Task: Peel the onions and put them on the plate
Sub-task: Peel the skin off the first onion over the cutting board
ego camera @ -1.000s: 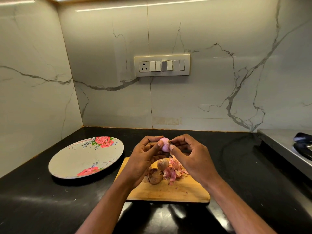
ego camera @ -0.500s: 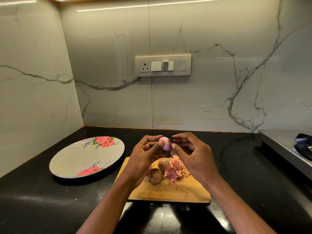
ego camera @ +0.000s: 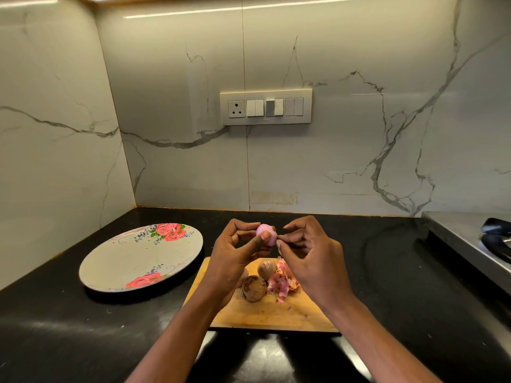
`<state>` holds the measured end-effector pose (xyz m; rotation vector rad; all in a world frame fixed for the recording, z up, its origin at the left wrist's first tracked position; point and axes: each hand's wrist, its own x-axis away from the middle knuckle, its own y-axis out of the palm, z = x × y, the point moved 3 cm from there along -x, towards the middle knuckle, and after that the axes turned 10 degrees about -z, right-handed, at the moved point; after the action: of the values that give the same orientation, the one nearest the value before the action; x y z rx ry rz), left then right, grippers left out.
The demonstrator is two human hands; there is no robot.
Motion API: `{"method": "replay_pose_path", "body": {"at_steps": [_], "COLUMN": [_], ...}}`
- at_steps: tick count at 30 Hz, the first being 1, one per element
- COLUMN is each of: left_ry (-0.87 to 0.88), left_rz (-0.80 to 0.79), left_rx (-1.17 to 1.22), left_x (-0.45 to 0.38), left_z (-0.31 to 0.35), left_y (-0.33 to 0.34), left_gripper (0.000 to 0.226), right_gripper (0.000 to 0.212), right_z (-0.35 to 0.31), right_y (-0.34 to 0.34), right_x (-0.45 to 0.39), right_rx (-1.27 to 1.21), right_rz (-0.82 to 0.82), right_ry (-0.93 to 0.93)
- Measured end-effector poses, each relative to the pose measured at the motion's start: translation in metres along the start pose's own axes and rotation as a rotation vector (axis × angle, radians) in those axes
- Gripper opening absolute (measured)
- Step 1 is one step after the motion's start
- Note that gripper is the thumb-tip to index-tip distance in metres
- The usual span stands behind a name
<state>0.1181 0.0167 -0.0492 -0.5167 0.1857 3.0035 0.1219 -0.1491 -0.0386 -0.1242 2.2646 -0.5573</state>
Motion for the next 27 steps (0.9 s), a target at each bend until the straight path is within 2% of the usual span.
{"method": "replay_pose_path", "body": {"at_steps": [12,21,27], "left_ry": [0.027,-0.004,-0.035], "left_rz": [0.006,-0.06,-0.065], "left_rx": [-0.143,-0.105,-0.018], "left_x": [-0.001,0.001,0.001], "left_z": [-0.003,0.003,0.005], "left_y": [-0.002,0.004,0.003], "left_gripper": [0.041,0.039,0.04], "right_gripper": [0.045,0.032,0.018], "right_z": [-0.001,0.007,0.008], "right_y": [0.0,-0.015,-0.014], "right_x": [-0.002,-0.007,-0.008], "right_rx": [0.058,0.04,-0.078], "right_rz": [0.004,0.068,-0.007], "right_ry": [0.048,0.063,0.094]}}
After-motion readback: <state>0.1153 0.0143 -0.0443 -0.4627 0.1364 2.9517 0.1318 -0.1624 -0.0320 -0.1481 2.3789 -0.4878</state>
